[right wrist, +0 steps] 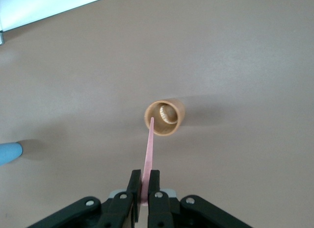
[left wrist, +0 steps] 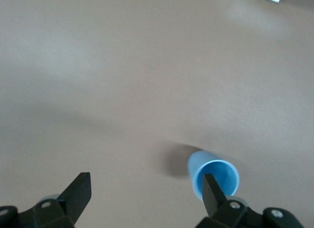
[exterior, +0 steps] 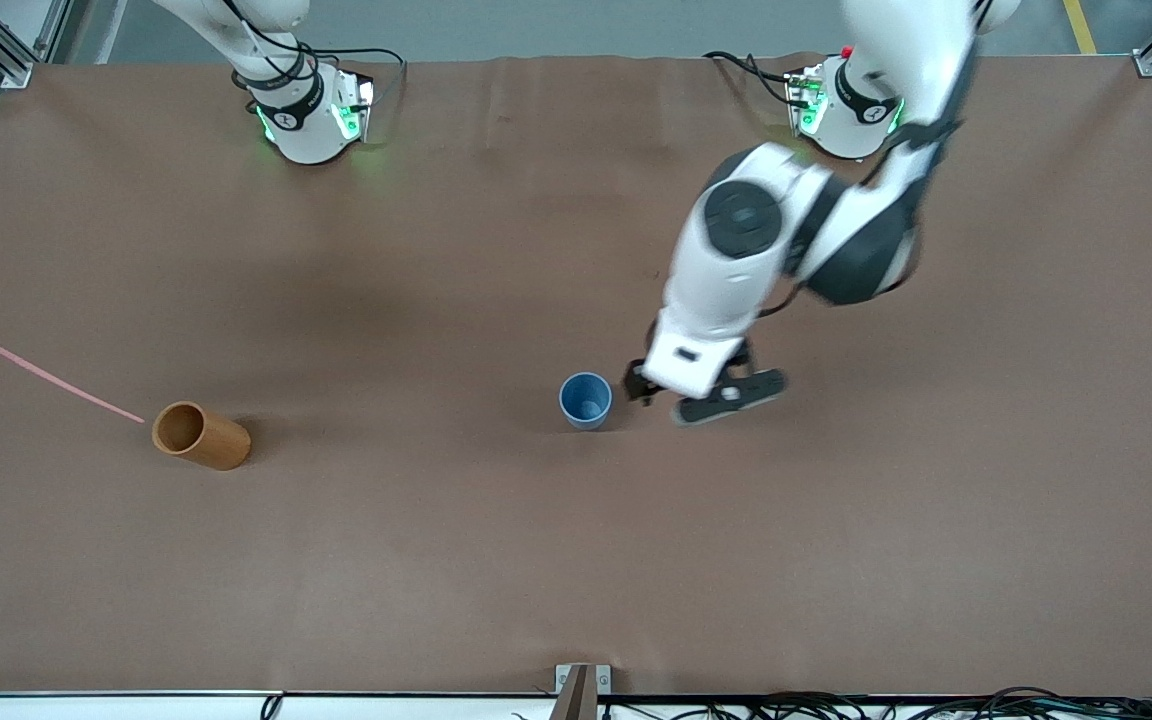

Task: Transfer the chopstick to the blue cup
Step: 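Release the blue cup with the left gripper while the right gripper lifts the chopstick, then carry the pink chopstick with the right gripper above the blue cup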

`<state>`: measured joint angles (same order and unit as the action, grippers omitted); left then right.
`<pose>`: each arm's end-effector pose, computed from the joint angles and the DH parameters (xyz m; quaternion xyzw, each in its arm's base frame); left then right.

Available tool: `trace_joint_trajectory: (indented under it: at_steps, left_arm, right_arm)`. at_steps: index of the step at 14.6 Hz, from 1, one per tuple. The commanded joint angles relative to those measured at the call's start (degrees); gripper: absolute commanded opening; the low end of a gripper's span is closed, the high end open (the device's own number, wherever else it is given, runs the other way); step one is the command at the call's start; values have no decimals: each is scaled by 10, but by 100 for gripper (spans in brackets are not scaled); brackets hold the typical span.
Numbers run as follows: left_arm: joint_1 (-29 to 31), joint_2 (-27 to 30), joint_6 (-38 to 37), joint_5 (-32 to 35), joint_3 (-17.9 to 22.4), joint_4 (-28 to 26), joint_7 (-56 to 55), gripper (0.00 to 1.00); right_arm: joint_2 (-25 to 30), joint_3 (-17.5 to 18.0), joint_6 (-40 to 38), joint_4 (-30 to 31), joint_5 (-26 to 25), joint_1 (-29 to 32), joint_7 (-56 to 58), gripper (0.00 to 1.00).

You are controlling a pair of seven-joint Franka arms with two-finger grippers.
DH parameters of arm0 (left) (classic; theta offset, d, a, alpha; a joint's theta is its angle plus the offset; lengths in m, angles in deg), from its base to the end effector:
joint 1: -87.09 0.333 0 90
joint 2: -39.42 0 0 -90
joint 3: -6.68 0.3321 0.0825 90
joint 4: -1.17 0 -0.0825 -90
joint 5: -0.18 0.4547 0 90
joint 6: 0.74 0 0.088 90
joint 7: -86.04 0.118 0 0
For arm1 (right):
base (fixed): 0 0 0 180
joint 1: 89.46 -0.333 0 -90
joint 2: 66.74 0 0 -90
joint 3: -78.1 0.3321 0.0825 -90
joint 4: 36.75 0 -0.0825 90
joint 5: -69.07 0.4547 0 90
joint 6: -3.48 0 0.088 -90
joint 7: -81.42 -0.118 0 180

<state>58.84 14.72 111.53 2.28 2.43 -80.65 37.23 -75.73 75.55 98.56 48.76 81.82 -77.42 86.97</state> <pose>0.6575 -0.4054 0.4422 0.9889 0.1398 0.0398 0.0316 0.6671 -0.1465 0.5802 -0.9904 0.0873 -0.0238 0.1046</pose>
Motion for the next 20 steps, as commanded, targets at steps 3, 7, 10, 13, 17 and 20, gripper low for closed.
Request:
trace_joint_trajectory:
  at_steps: [3, 7, 10, 13, 17, 20]
  left_arm:
    - [128, 125, -121, -57, -8, -44, 262, 100]
    - [216, 191, -191, -55, -6, -51, 498, 100]
    - [246, 249, -230, -50, -6, -54, 554, 100]
    - [246, 274, -254, -46, -2, -53, 552, 100]
    - [246, 266, -252, -42, -2, -52, 553, 100]
    - [247, 260, -252, -43, -1, -40, 547, 100]
  right_arm:
    - [14, -1, -30, -53, -90, -157, -216, 3]
    - [12, -1, -34, -68, -154, -323, -371, 0]
    - [-3, -1, -27, -89, -156, -416, -440, 0]
    - [-70, -1, -10, -146, -156, -491, -511, 0]
    - [-144, 0, 58, -184, -148, -552, -569, 0]
    - [-179, -1, 106, -185, -131, -574, -574, 0]
